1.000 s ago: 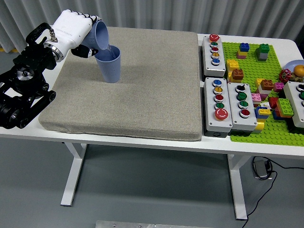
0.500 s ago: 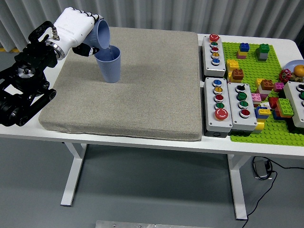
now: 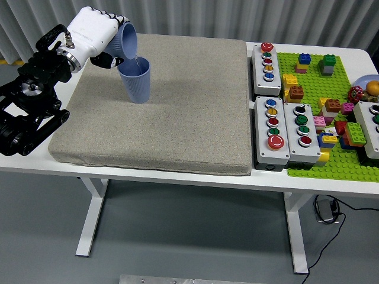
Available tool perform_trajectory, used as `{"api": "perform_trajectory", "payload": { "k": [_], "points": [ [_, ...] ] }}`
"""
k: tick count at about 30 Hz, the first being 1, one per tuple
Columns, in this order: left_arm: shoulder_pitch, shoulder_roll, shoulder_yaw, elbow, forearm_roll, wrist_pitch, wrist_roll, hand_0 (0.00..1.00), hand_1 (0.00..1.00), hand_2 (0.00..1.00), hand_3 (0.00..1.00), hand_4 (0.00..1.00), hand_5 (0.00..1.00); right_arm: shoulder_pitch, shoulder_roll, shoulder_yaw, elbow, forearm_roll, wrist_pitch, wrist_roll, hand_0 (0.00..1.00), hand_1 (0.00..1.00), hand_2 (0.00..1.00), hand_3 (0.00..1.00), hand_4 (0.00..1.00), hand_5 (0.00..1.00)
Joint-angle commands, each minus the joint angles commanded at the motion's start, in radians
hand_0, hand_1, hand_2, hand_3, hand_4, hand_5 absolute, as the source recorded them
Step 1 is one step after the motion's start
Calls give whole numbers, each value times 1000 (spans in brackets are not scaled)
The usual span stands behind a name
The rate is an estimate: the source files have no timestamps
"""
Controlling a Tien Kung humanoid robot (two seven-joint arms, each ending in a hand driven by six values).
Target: Pick cup pour cup place
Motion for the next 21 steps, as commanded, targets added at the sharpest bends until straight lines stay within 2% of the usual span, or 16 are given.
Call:
{"api": "perform_trajectory", "payload": {
  "k": [10, 21],
  "points": [
    [-13, 20, 44, -6, 0, 2, 3, 458, 511, 527, 540, 685, 130, -5, 0, 0, 0, 0, 0, 0, 689, 653, 584, 578, 2, 164],
    [-16, 21, 56, -7, 0, 5, 8, 459, 508, 527, 539, 684, 124, -7, 1, -1, 2, 0, 1, -3, 689, 653, 584, 578, 2, 164]
  ]
}}
